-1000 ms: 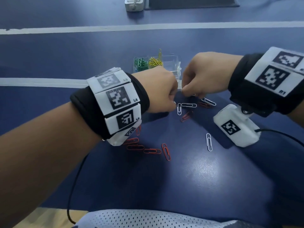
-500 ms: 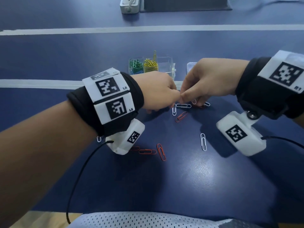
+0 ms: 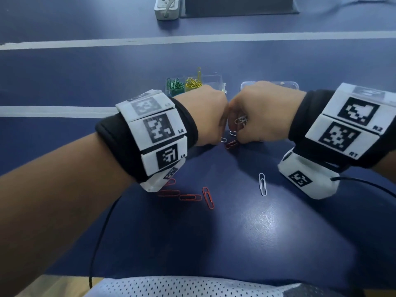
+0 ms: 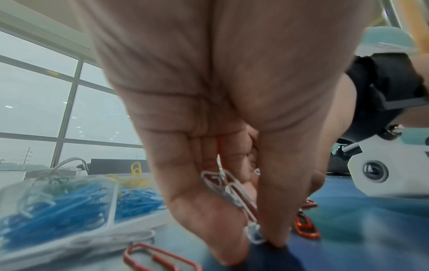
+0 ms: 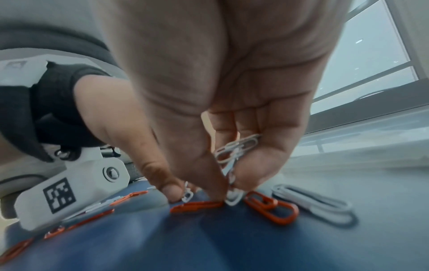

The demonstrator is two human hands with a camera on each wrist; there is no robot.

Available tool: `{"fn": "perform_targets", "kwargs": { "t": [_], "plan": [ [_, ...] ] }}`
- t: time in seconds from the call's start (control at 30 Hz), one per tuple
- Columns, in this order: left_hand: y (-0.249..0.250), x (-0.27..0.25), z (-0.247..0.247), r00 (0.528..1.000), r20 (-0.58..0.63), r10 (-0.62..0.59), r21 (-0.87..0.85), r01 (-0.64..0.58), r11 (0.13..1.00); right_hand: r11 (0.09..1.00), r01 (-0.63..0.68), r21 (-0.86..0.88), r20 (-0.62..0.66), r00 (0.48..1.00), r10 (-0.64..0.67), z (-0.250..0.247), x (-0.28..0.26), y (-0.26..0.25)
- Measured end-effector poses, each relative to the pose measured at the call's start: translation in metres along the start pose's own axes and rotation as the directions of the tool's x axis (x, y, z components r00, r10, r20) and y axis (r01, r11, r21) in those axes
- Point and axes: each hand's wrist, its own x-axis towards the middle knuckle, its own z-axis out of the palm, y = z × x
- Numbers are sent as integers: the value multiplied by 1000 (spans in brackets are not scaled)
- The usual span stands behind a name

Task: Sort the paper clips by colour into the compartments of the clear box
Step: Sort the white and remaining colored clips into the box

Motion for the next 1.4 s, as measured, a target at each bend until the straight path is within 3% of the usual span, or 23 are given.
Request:
{"fn": "perform_targets", "kwargs": {
  "t": [0.13, 0.23, 0.43, 0.57, 0.8, 1.0, 1.2, 1.33, 1.4],
  "plan": [
    [-3, 0, 0, 1000, 17, -5, 27, 5, 1000, 997, -36, 64, 55, 998, 33, -2, 4, 1],
    [-14, -1, -4, 997, 26, -70, -80, 72, 994, 972, -103, 213, 72, 993, 89, -12, 13, 4],
    [-33, 6, -23, 963, -127, -239, -315, 189, 930, 900, -161, 406, -49, 979, 198, -39, 34, 1],
    [-36, 16, -31, 935, -164, -315, -395, 230, 889, 896, -204, 394, -57, 968, 245, -43, 45, -9],
    [-31, 24, -33, 938, -161, -308, -332, 243, 912, 820, -232, 524, -56, 951, 304, -44, 52, -9],
    [-26, 23, -37, 941, -133, -312, -437, 227, 870, 680, -226, 697, 5, 951, 310, -47, 52, -1],
    [-29, 23, -36, 946, -123, -300, -540, 190, 820, 651, -195, 733, 10, 961, 277, -48, 50, 1],
    [-37, 24, -35, 928, -173, -331, -624, 156, 766, 626, -193, 756, 10, 959, 283, -44, 45, -2],
    [-43, 26, -37, 909, -237, -343, -541, 170, 824, 599, -175, 782, -2, 959, 283, -43, 43, -3]
  ]
}}
